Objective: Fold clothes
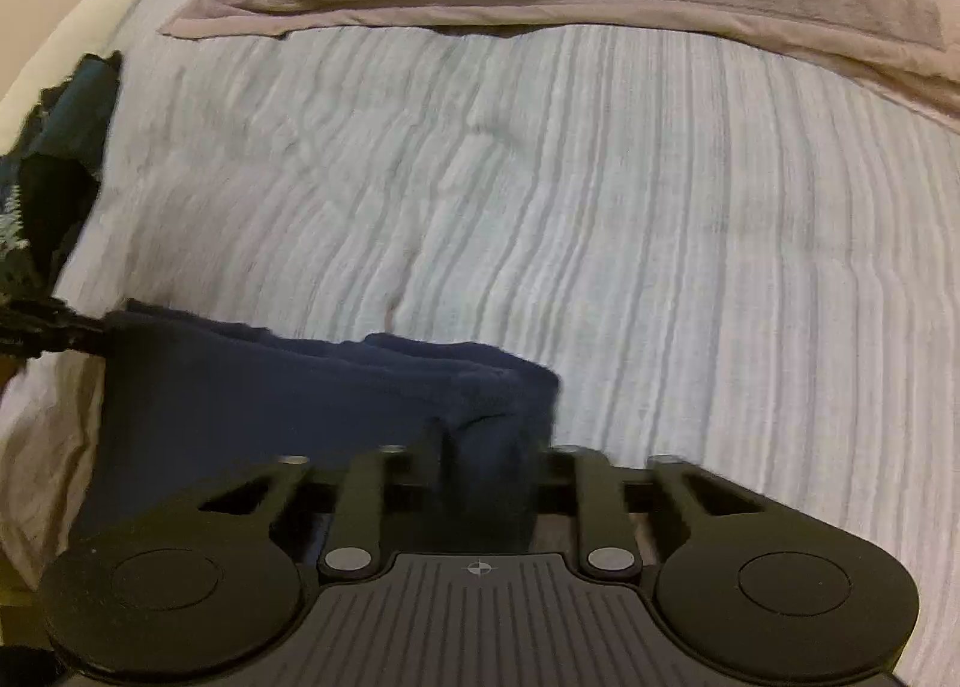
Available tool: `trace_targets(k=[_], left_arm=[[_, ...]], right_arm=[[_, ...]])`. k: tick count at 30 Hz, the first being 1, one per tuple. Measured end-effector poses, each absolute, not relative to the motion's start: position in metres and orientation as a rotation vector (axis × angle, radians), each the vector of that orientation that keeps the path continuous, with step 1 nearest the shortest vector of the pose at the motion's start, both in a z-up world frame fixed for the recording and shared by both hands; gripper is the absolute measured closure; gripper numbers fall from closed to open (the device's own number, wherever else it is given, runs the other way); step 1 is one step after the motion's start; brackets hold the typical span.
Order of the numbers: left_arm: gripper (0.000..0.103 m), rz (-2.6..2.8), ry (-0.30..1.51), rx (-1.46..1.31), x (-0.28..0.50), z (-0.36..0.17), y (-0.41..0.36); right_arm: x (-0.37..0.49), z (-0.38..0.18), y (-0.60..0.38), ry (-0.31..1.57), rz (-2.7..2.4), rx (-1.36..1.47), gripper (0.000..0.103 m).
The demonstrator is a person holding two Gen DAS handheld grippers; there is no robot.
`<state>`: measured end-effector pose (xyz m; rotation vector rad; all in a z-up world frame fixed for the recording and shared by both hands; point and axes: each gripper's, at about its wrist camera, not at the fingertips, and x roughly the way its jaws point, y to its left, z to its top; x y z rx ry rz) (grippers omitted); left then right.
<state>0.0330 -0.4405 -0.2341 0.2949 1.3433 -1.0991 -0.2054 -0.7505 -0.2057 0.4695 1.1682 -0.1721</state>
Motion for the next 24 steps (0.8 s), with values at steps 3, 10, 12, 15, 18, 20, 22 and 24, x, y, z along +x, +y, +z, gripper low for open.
trace_targets(k=[3,10,12,15,18,20,22,24], left_arm=[[0.103,-1.103,1.327,0.33,0.029,-0.236,-0.443],[0.103,-1.106,1.24,0.296,0.037,-0.209,-0.435],[0.103,-1.097,1.245,0.309,0.038,-0.219,-0.44],[0.103,-1.093,1.27,0.352,0.036,-0.239,-0.45],[0.103,-1.088,1.29,0.397,0.035,-0.251,-0.451],[0.103,-1.081,1.297,0.39,0.037,-0.251,-0.449],[0.103,-1.064,1.298,0.383,0.038,-0.245,-0.446],[0.103,-1.04,1.294,0.377,0.04,-0.238,-0.441]], right_arm=[[-0.203,-0.193,-0.746,1.17,-0.158,0.439,0.097],[-0.194,-0.198,-0.751,1.171,-0.165,0.437,0.097],[-0.194,-0.215,-0.756,1.188,-0.185,0.47,0.097],[-0.199,-0.226,-0.763,1.178,-0.219,0.534,0.096],[-0.205,-0.218,-0.762,1.154,-0.254,0.532,0.08],[-0.209,-0.204,-0.756,1.138,-0.283,0.472,0.059],[-0.215,-0.189,-0.748,1.105,-0.309,0.438,0.058],[-0.223,-0.173,-0.733,1.054,-0.331,0.419,0.058]])
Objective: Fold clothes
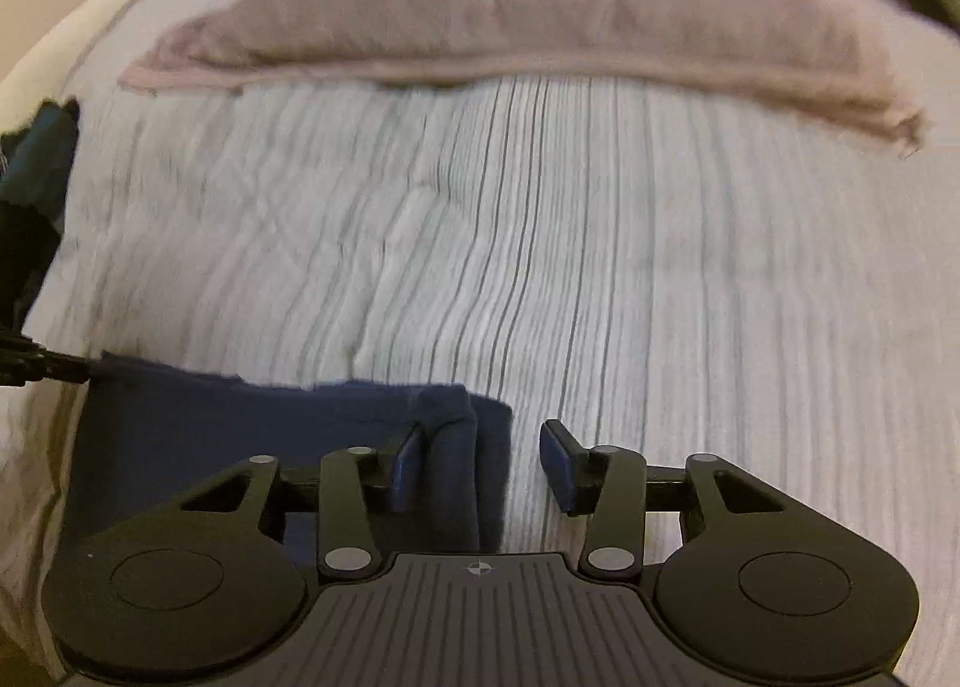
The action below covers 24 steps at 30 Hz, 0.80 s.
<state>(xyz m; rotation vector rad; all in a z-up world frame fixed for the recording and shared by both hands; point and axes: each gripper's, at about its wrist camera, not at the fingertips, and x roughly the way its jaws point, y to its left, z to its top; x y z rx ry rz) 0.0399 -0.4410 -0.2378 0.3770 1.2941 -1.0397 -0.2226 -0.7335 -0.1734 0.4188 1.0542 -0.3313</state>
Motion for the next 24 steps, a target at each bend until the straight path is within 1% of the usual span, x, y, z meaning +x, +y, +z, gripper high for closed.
trace_targets(k=[3,6,8,12,15,20,24], left_arm=[[0.103,-1.007,1.264,0.363,0.043,-0.22,-0.432],[0.103,-1.054,1.218,0.364,0.036,-0.201,-0.434],[0.103,-1.119,1.218,0.364,0.026,-0.198,-0.444],[0.102,-1.199,1.243,0.43,0.007,-0.22,-0.47],[0.101,-1.185,1.264,0.511,0.004,-0.248,-0.481],[0.102,-1.169,1.284,0.511,0.012,-0.269,-0.482],[0.102,-1.164,1.278,0.524,0.013,-0.266,-0.481]], right_arm=[[-0.231,-0.159,-0.707,1.006,-0.32,0.408,0.058],[-0.227,-0.171,-0.684,1.03,-0.248,0.417,0.058],[-0.22,-0.185,-0.68,1.039,-0.247,0.417,0.058],[-0.209,-0.218,-0.704,1.045,-0.308,0.494,0.058],[-0.202,-0.237,-0.724,1.057,-0.276,0.533,0.059],[-0.207,-0.24,-0.743,1.02,-0.25,0.595,0.059],[-0.221,-0.219,-0.75,0.979,-0.36,0.64,0.058]])
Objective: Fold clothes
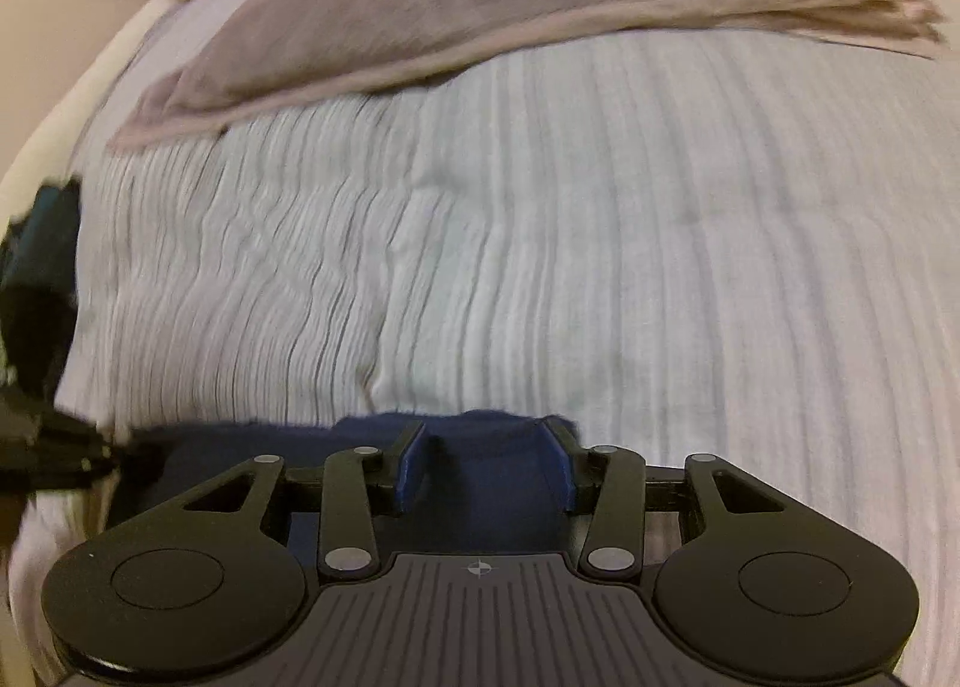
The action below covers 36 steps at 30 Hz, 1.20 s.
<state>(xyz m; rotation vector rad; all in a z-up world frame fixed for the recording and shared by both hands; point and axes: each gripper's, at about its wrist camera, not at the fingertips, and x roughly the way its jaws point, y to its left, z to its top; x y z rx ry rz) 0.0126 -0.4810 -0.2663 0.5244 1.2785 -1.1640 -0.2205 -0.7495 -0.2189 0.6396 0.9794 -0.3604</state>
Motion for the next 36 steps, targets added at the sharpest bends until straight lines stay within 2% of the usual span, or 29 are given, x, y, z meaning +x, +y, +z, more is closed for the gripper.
trace_targets(k=[7,11,14,21,24,28,31,36], left_arm=[[0.102,-1.133,1.26,0.544,0.013,-0.258,-0.476],[0.101,-1.135,1.226,0.561,0.005,-0.248,-0.471],[0.099,-1.163,1.205,0.576,-0.005,-0.236,-0.465],[0.099,-1.349,1.143,0.649,-0.064,-0.206,-0.473],[0.094,-1.448,1.143,0.676,-0.096,-0.208,-0.489],[0.094,-1.486,1.143,0.749,-0.124,-0.234,-0.504],[0.093,-1.479,1.161,0.755,-0.126,-0.249,-0.505],[0.094,-1.437,1.13,0.841,-0.124,-0.234,-0.51]], right_arm=[[-0.269,-0.171,-0.702,0.926,-0.321,0.687,0.058],[-0.289,-0.198,-0.677,0.986,-0.289,0.74,0.058],[-0.303,-0.214,-0.69,0.954,-0.382,0.81,0.058],[-0.317,-0.175,-0.678,0.892,-0.39,0.727,0.058],[-0.325,-0.186,-0.656,0.931,-0.27,0.731,0.058],[-0.343,-0.219,-0.653,0.957,-0.274,0.74,0.058],[-0.361,-0.217,-0.663,0.984,-0.345,0.723,0.058],[-0.379,-0.195,-0.669,0.975,-0.375,0.696,0.058]])
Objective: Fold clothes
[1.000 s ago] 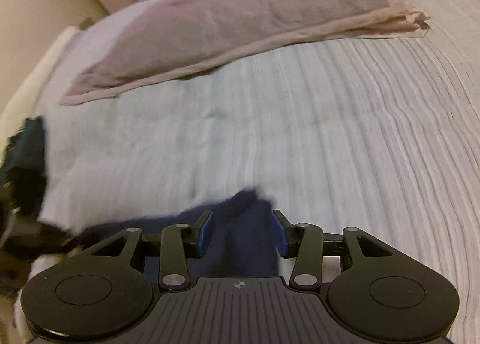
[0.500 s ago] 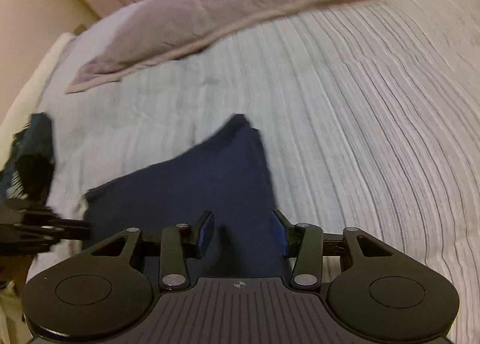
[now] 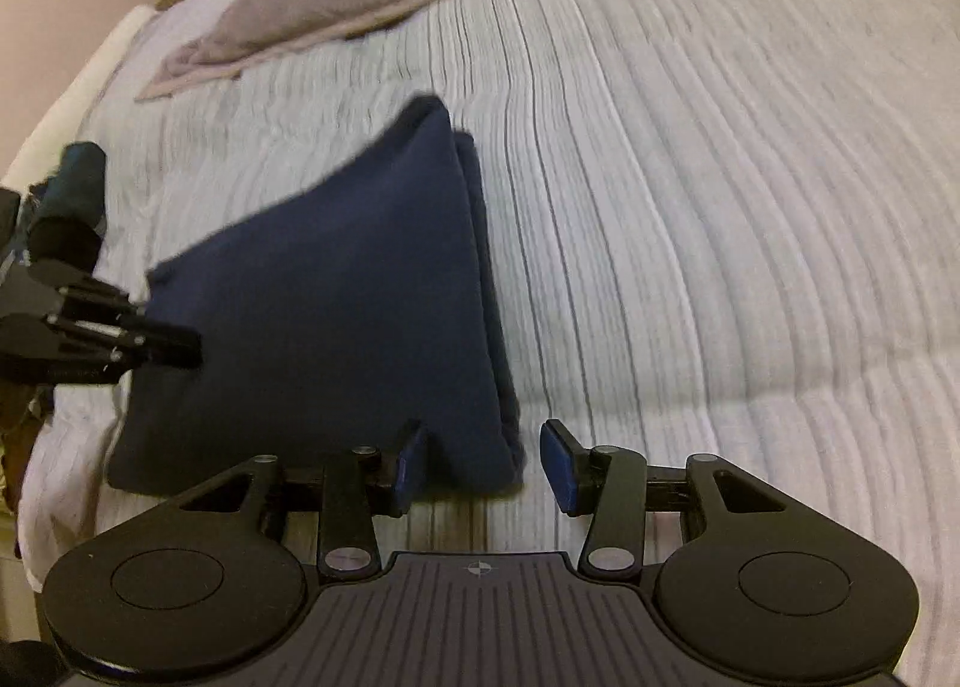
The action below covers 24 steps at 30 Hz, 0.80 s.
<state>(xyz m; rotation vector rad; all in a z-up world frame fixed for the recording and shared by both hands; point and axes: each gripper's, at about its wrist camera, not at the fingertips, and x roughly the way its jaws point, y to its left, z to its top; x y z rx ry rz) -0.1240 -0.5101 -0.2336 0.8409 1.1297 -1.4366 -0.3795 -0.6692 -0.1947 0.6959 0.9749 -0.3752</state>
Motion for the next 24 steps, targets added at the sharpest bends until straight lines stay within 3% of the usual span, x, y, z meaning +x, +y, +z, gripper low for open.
trace_targets(k=[8,15,18,20,22,24], left_arm=[[0.093,-1.548,1.062,0.739,-0.144,-0.199,-0.581],[0.092,-1.693,1.07,0.776,-0.177,-0.225,-0.669],[0.081,-1.666,1.03,0.869,-0.178,-0.239,-0.691],[0.078,-1.643,1.022,0.918,-0.17,-0.247,-0.698],[0.095,-1.594,1.014,0.965,-0.16,-0.255,-0.705],[0.1,-1.564,1.05,0.975,-0.15,-0.263,-0.71]], right_arm=[[-0.369,-0.197,-0.653,0.943,-0.287,0.752,0.058],[-0.393,-0.212,-0.661,0.979,-0.308,0.796,0.058],[-0.397,-0.204,-0.665,0.939,-0.281,0.799,0.058],[-0.393,-0.198,-0.667,0.904,-0.262,0.794,0.058],[-0.382,-0.197,-0.67,0.875,-0.24,0.794,0.058],[-0.37,-0.199,-0.671,0.852,-0.216,0.799,0.058]])
